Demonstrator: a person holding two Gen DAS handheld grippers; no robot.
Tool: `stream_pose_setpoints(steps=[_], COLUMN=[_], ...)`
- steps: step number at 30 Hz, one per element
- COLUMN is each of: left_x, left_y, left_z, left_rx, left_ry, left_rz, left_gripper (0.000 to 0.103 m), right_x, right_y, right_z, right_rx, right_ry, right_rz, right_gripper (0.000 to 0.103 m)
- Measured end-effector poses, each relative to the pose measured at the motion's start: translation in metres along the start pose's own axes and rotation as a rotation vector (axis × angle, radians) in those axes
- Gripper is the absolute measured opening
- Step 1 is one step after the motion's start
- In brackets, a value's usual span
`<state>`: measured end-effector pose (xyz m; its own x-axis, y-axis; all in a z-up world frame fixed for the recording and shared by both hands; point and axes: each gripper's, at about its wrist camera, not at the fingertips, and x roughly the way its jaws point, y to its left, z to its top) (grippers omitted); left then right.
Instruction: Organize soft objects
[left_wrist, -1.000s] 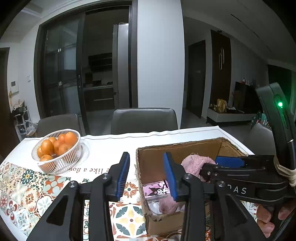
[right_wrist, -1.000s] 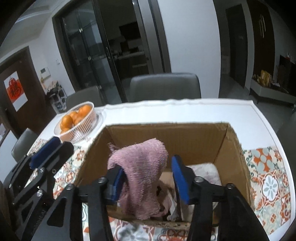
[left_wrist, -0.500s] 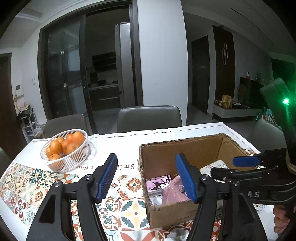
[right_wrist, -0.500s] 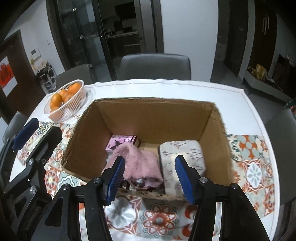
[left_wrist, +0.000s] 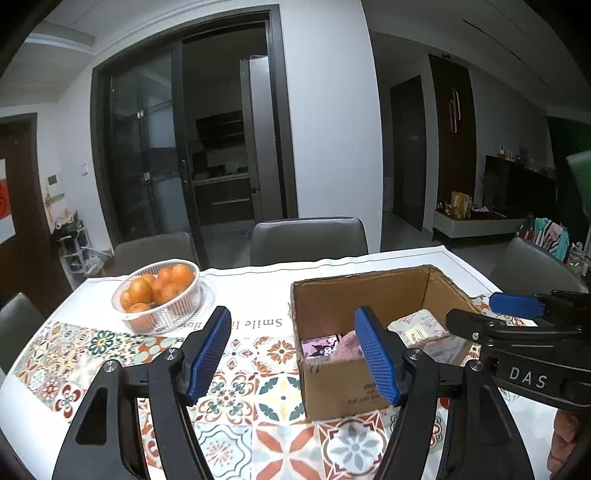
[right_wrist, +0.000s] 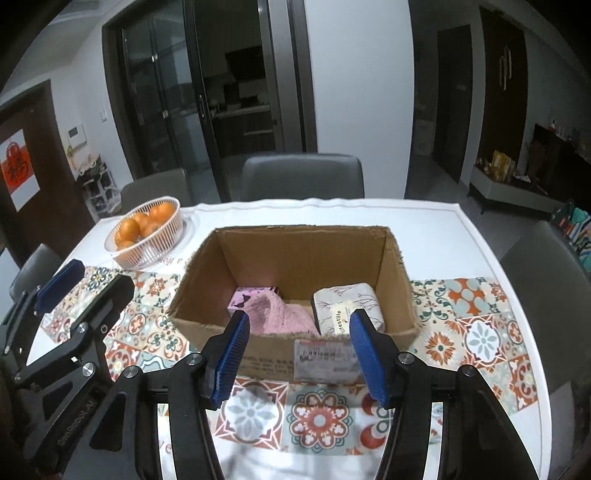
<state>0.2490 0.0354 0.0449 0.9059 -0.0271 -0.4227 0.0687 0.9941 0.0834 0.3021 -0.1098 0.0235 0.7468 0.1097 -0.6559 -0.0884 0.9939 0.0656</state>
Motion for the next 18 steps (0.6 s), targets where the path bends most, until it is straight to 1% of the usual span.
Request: stream_pose_setpoints(steps=[2, 5, 8, 11, 12, 14, 18], left_x=[-0.012, -0.03, -0.048, -0.065, -0.071, -0.081, -0.101], left_y=[-0.001, -0.001, -0.004, -0.006, -0.007, -0.009, -0.008], left_z=[0.0, -0.003, -0.006, -0.012, -0.014, -0.016, -0.023], left_rx=[0.001, 0.006, 0.023, 0.034, 0.036, 0.036, 0.016], left_ry=[-0.01, -0.029, -0.05, -0.067, -0.073, -0.084, -0.1], left_rz=[0.014, 0.034, 0.058, 0.064, 0.067, 0.077, 0.08], left_gripper=[0.071, 0.076, 0.078, 0.083, 0.084, 0.087, 0.093], right_x=[-0.013, -0.032, -0.046, -0.064, -0.07, -0.08, -0.106], right_y=[0.001, 0.002, 0.002, 0.002, 0.002, 0.001, 0.0], right_z=[-0.005, -0.015, -0.022, -0.033, -0.036, -0.042, -0.057], right_rx=[-0.003, -0.001, -0.002, -0.008, -0.011, -0.009, -0.016], right_ry=[-0.027, -0.062, -0.086, -0.113, -0.121, -0.14, -0.185], right_rz=[-0.013, -0.028, -0.038, -0.054, -0.059, -0.069, -0.101], right_gripper=[0.058, 0.058, 0.058, 0.059, 0.06, 0.067, 0.068])
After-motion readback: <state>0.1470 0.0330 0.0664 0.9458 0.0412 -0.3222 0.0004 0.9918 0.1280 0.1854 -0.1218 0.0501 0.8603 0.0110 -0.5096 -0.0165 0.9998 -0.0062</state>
